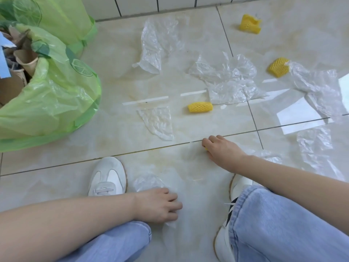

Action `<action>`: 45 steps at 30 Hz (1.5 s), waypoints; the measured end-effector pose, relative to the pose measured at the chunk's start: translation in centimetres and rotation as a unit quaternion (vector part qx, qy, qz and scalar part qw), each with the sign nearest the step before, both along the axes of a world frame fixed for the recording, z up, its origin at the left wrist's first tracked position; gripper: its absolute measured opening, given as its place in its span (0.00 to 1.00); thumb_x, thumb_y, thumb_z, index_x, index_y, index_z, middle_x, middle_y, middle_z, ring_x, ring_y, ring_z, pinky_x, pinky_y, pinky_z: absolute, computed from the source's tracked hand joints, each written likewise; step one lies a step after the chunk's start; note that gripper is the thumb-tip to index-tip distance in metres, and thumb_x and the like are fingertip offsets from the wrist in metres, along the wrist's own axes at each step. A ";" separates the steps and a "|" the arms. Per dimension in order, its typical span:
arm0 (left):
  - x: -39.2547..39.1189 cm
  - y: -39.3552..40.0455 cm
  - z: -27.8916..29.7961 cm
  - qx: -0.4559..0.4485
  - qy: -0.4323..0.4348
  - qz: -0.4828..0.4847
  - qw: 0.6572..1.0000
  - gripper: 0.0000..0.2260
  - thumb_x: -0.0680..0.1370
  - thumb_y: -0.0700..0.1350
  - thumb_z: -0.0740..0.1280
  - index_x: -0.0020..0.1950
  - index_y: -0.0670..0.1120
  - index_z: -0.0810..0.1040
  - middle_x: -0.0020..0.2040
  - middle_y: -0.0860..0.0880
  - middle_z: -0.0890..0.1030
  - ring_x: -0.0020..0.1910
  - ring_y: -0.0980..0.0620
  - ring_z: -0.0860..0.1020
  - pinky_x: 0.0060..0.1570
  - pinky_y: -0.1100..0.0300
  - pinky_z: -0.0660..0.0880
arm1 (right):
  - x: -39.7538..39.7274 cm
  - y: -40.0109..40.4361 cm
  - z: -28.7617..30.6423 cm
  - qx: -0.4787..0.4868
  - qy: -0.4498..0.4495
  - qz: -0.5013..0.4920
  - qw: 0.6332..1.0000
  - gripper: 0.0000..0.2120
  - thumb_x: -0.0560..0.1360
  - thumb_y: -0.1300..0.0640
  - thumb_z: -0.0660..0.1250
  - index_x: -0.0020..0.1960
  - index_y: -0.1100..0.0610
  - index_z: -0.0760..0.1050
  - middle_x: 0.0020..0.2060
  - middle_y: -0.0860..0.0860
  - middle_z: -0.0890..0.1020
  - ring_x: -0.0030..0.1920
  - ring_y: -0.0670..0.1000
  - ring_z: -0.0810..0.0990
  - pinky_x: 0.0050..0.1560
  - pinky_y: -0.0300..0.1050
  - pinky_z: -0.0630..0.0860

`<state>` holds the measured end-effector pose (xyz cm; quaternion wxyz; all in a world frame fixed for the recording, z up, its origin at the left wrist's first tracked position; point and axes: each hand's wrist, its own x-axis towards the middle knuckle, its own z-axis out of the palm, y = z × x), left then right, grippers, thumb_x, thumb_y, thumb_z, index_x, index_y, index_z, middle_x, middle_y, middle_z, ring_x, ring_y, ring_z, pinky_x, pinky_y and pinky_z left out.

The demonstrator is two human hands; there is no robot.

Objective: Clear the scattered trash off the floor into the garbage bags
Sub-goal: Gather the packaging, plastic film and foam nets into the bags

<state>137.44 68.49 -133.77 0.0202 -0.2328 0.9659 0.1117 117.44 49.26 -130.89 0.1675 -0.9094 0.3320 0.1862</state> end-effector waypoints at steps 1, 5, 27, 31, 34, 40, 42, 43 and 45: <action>0.1 -0.5 0.0 -0.004 0.009 0.012 1.000 0.06 0.73 0.39 0.65 0.39 0.49 0.71 0.40 0.51 0.74 0.35 0.50 0.71 0.31 0.59 0.68 | -0.2 -0.2 0.1 0.013 -0.003 0.001 1.000 0.12 0.77 0.62 0.57 0.60 0.59 0.68 0.52 0.56 0.74 0.52 0.59 0.73 0.45 0.47 0.67; 0.6 -3.8 0.5 0.023 0.028 0.087 0.996 0.05 0.70 0.38 0.60 0.41 0.46 0.65 0.36 0.49 0.74 0.34 0.49 0.73 0.28 0.59 0.71 | -1.1 -1.4 1.9 0.055 -0.093 -0.096 0.989 0.11 0.73 0.66 0.59 0.55 0.62 0.71 0.46 0.58 0.73 0.41 0.58 0.71 0.41 0.46 0.64; 3.3 -13.5 4.1 0.076 -0.010 0.612 0.787 0.25 0.73 0.50 0.72 0.65 0.44 0.69 0.51 0.42 0.65 0.37 0.38 0.75 0.39 0.51 0.71 | -9.1 -1.5 4.4 0.055 -0.135 -0.198 0.969 0.15 0.72 0.70 0.55 0.51 0.55 0.72 0.46 0.47 0.69 0.43 0.58 0.74 0.46 0.53 0.74; 4.4 -14.3 4.6 0.094 0.025 0.664 0.741 0.30 0.72 0.50 0.74 0.70 0.49 0.65 0.56 0.43 0.63 0.42 0.38 0.75 0.47 0.50 0.72 | -10.0 -0.6 4.4 0.050 -0.122 -0.221 0.966 0.14 0.73 0.66 0.55 0.55 0.53 0.69 0.46 0.48 0.68 0.38 0.59 0.74 0.43 0.54 0.74; 4.4 -14.9 4.7 0.144 -0.012 0.679 0.720 0.37 0.71 0.54 0.73 0.75 0.53 0.59 0.69 0.40 0.58 0.53 0.33 0.75 0.56 0.47 0.71 | -11.0 -0.5 3.9 0.056 -0.095 -0.208 0.972 0.15 0.74 0.61 0.59 0.60 0.53 0.67 0.49 0.48 0.66 0.38 0.55 0.72 0.43 0.51 0.73; 3.4 -14.7 3.1 0.173 -0.055 0.648 0.740 0.30 0.72 0.54 0.72 0.69 0.47 0.64 0.62 0.40 0.62 0.49 0.34 0.76 0.52 0.46 0.74 | -13.0 -1.0 1.3 0.046 -0.016 -0.206 0.977 0.29 0.74 0.43 0.64 0.70 0.51 0.58 0.56 0.52 0.65 0.55 0.56 0.73 0.57 0.50 0.73; 2.8 -14.7 2.8 0.156 -0.062 0.649 0.742 0.27 0.74 0.52 0.71 0.68 0.44 0.65 0.59 0.39 0.64 0.47 0.34 0.76 0.50 0.45 0.74 | -13.2 -1.2 0.9 0.041 0.001 -0.200 0.979 0.31 0.74 0.42 0.64 0.72 0.50 0.56 0.55 0.53 0.65 0.55 0.58 0.73 0.56 0.50 0.73; 2.5 -14.8 2.7 0.149 -0.064 0.649 0.743 0.26 0.74 0.51 0.70 0.67 0.42 0.66 0.58 0.39 0.65 0.47 0.35 0.76 0.49 0.45 0.74 | -13.2 -1.3 0.7 0.038 0.010 -0.195 0.980 0.31 0.74 0.42 0.64 0.71 0.50 0.56 0.55 0.53 0.65 0.54 0.58 0.73 0.55 0.51 0.74; 2.1 -14.8 2.4 0.140 -0.068 0.640 0.752 0.21 0.76 0.49 0.68 0.64 0.40 0.67 0.56 0.38 0.69 0.49 0.34 0.76 0.48 0.45 0.72 | -13.1 -1.3 0.4 0.033 0.022 -0.190 0.981 0.28 0.74 0.42 0.64 0.69 0.51 0.59 0.55 0.53 0.66 0.54 0.58 0.72 0.53 0.50 0.74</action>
